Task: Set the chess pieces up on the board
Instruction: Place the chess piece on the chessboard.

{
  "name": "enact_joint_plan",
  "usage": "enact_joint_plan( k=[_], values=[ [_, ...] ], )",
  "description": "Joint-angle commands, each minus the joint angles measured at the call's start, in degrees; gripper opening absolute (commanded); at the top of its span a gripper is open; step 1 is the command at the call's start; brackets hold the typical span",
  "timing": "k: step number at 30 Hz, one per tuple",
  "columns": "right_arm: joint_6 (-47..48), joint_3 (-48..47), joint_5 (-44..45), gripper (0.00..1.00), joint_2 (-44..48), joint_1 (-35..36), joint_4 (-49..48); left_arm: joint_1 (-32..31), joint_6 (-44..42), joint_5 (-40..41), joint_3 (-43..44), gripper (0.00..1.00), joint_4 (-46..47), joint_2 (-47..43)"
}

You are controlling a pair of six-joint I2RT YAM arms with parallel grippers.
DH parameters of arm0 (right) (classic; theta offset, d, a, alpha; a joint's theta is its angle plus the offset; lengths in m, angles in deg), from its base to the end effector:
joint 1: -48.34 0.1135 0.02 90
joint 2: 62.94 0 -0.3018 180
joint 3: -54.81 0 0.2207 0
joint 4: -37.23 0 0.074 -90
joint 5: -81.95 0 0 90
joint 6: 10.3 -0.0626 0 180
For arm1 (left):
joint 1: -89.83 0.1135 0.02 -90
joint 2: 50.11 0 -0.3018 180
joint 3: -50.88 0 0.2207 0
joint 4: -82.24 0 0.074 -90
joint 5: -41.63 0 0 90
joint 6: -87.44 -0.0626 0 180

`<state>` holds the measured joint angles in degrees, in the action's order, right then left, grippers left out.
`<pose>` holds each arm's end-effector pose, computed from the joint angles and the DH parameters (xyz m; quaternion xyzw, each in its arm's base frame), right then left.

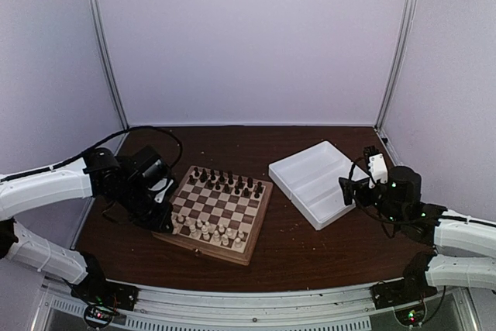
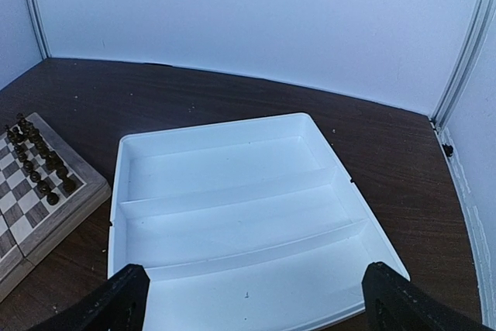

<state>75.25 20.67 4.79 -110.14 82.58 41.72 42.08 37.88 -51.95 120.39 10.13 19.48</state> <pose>0.1390 0.0778 0.2443 -0.1422 0.7917 0.1094 0.5840 0.1162 -0.1338 0.2661 0.0678 0.9851 -0.1298 0.0896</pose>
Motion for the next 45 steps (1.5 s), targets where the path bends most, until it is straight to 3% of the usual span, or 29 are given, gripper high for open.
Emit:
enact_joint_plan(
  k=[1,11,45],
  values=[
    [0.16,0.66,-0.71,1.00,0.65,-0.32,-1.37,0.46,-0.63,-2.24,0.66,0.00,2.82,3.11],
    [0.14,1.12,-0.89,1.00,1.54,-0.36,-1.41,0.55,-1.60,-1.48,1.81,0.00,4.32,8.98],
    [-0.13,1.41,-1.06,1.00,2.38,-0.49,-0.86,2.30,-2.51,2.59,4.89,0.00,7.87,17.03]
  ],
)
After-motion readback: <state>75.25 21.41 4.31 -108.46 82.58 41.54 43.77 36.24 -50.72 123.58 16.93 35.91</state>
